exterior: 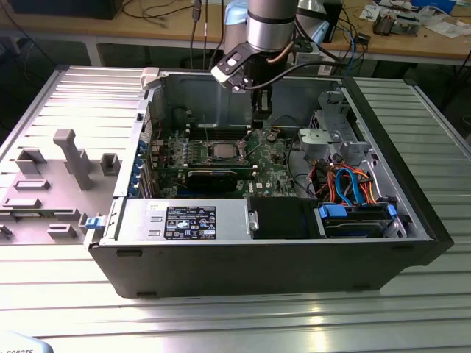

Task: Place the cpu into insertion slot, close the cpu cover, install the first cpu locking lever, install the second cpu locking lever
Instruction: 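Close the cpu cover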

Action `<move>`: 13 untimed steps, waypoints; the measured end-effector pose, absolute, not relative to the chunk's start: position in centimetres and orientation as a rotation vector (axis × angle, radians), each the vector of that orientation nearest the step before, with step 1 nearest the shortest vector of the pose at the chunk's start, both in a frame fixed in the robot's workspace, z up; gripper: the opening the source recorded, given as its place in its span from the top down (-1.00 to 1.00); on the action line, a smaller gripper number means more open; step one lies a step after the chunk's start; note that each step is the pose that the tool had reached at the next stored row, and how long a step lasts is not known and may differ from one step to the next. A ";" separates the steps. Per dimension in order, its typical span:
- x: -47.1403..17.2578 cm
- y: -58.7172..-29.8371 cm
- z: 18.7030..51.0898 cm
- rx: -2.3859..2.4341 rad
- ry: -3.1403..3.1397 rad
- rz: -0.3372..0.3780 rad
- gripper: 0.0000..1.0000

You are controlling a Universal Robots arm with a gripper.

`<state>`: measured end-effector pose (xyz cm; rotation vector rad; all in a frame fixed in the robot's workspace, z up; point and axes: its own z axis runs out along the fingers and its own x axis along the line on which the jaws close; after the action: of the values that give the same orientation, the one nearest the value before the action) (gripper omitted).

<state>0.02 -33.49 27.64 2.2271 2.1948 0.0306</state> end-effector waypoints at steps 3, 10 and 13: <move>0.5 -33.5 27.6 2.227 2.195 0.031 0.79; 1.4 -33.5 27.6 2.227 2.195 0.031 0.79; 1.8 -33.5 27.6 2.227 2.195 0.031 0.79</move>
<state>1.81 -33.48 27.63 2.2271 2.1948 0.0307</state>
